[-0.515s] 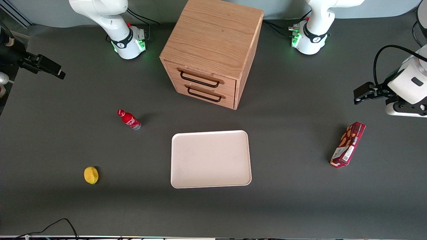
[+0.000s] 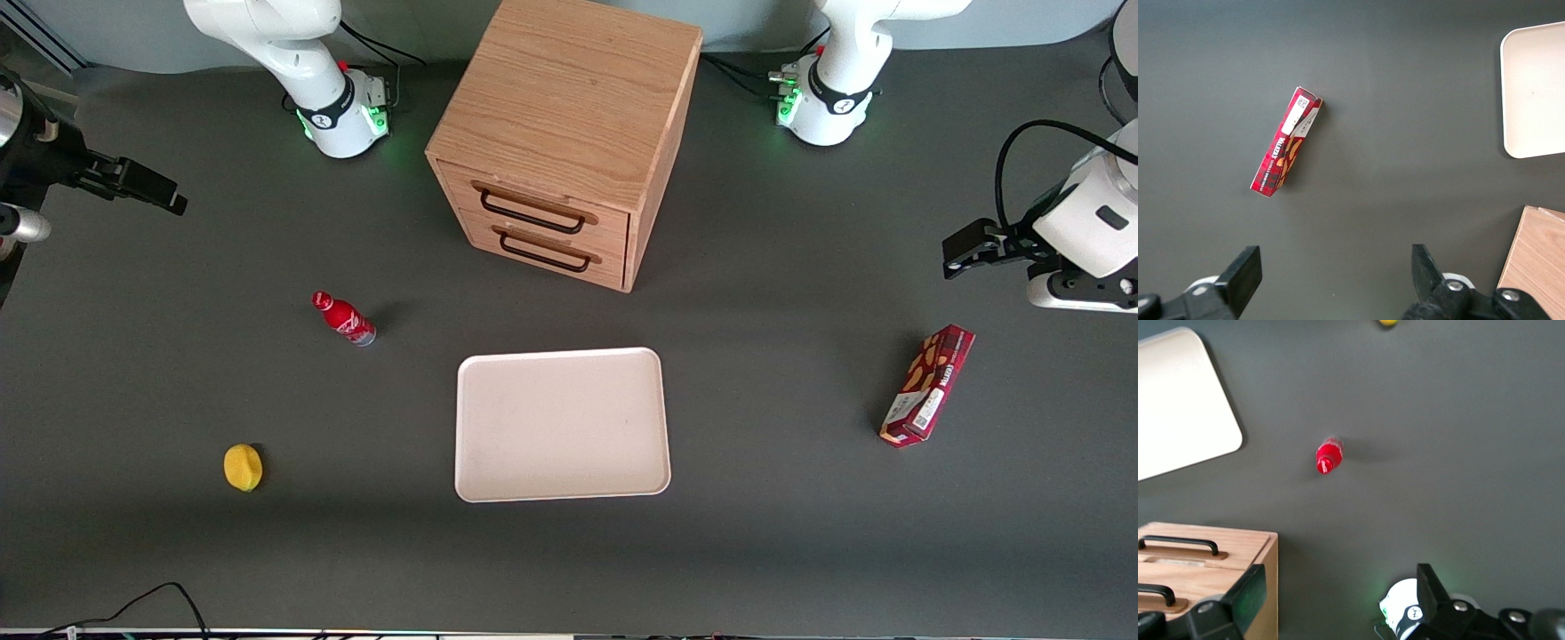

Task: Place coke bottle on tray
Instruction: 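Move the right gripper toward the small red Coca-Cola bottle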

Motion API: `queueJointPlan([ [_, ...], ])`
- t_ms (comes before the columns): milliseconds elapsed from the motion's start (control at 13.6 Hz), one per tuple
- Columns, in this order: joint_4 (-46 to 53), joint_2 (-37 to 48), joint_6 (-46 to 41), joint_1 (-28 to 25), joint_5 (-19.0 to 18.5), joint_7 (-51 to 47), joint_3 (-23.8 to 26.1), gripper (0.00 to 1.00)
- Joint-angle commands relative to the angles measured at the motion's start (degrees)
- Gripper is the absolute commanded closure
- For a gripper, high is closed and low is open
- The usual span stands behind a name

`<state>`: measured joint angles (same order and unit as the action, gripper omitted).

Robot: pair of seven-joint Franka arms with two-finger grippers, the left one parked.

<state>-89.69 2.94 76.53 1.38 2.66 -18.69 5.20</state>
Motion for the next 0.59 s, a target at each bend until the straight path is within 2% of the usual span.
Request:
queueJointPlan([
  [0,-12.4,2.2,9.1,-0.8,0.2,0.1,2.4,0.0],
  [368,-36.1,2.3,40.7,-0.8,0.5,0.0,3.2,0.0],
  [515,-40.0,-1.1,49.5,-0.9,0.4,-2.2,3.3,0.0],
])
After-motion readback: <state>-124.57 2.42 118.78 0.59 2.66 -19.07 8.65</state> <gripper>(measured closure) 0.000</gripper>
